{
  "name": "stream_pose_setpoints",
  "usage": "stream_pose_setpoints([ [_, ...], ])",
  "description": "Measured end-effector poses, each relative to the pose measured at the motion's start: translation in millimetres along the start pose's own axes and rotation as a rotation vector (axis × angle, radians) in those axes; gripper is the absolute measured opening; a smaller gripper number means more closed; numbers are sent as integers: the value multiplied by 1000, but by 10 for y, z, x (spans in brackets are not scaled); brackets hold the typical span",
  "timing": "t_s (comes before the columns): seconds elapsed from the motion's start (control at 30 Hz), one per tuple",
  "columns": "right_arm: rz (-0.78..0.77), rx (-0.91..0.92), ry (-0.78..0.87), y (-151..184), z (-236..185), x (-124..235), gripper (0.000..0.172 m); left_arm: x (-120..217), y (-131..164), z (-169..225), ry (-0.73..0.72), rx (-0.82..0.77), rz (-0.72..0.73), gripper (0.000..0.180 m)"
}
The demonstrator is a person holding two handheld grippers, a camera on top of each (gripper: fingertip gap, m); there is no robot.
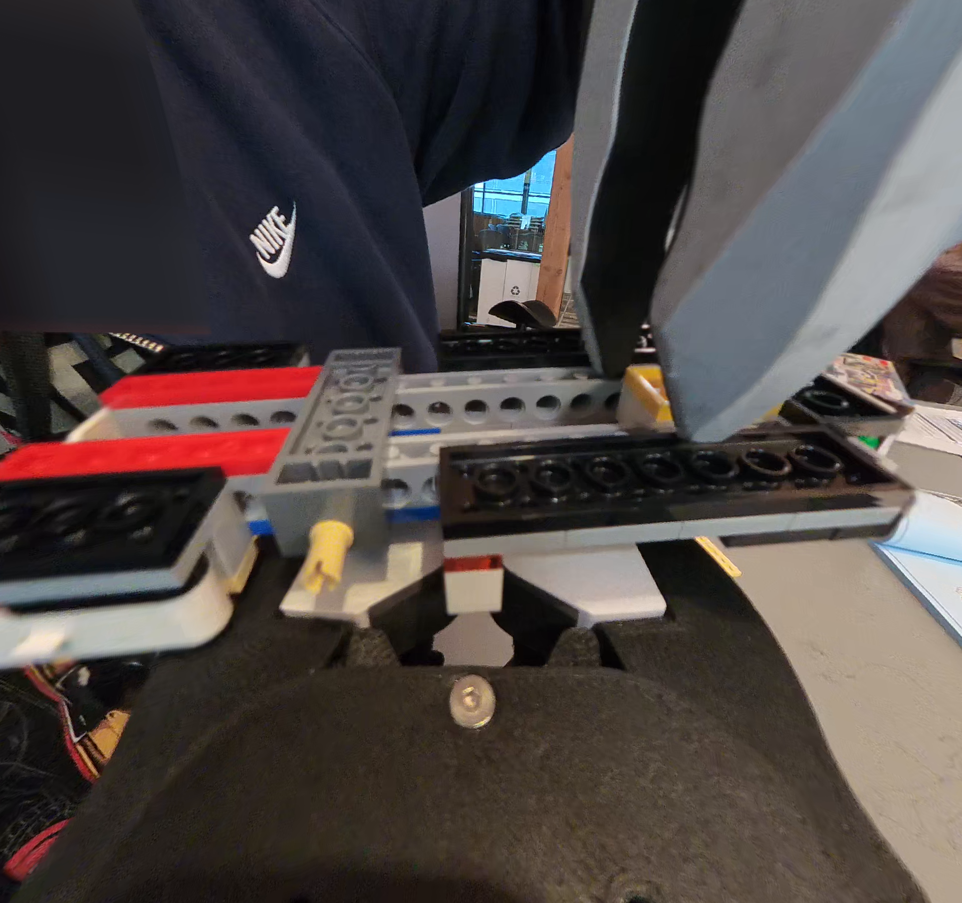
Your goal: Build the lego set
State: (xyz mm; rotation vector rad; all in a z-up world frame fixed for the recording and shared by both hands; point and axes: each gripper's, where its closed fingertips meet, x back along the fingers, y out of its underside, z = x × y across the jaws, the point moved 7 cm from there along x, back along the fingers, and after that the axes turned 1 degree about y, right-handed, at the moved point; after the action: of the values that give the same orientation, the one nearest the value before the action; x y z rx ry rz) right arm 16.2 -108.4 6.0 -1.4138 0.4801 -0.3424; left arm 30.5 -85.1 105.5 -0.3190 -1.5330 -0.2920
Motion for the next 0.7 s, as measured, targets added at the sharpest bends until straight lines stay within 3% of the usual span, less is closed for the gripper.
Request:
stream_pose_setpoints([
  [0.03,3,2,3,-2,3,4,6,2,-10,-3,1,5,2,23],
  [0.13,10,7,7,-7,4,15,88,5,-34,0,0,12,13,23],
  [0.17,12,7,8,-8,6,17,84,6,-40,1,0,14,14,23],
  [0.33,14,4,15,-8,13,16,30,13,-46,-6,26,48,-10,22],
  [0.4,14,3,17,-9,13,17,31,17,-45,-12,38,66,-23,22],
  [0.43,14,2,17,-11,12,18,4,21,-42,-15,45,74,-30,22],
  [0.5,13,3,17,-12,10,19,0,28,-26,-14,54,82,-43,22],
  [0.53,11,4,16,-12,8,18,84,30,-16,-12,59,86,-45,22],
  [0.7,14,6,11,-11,1,19,86,37,-9,-21,68,94,-32,21],
])
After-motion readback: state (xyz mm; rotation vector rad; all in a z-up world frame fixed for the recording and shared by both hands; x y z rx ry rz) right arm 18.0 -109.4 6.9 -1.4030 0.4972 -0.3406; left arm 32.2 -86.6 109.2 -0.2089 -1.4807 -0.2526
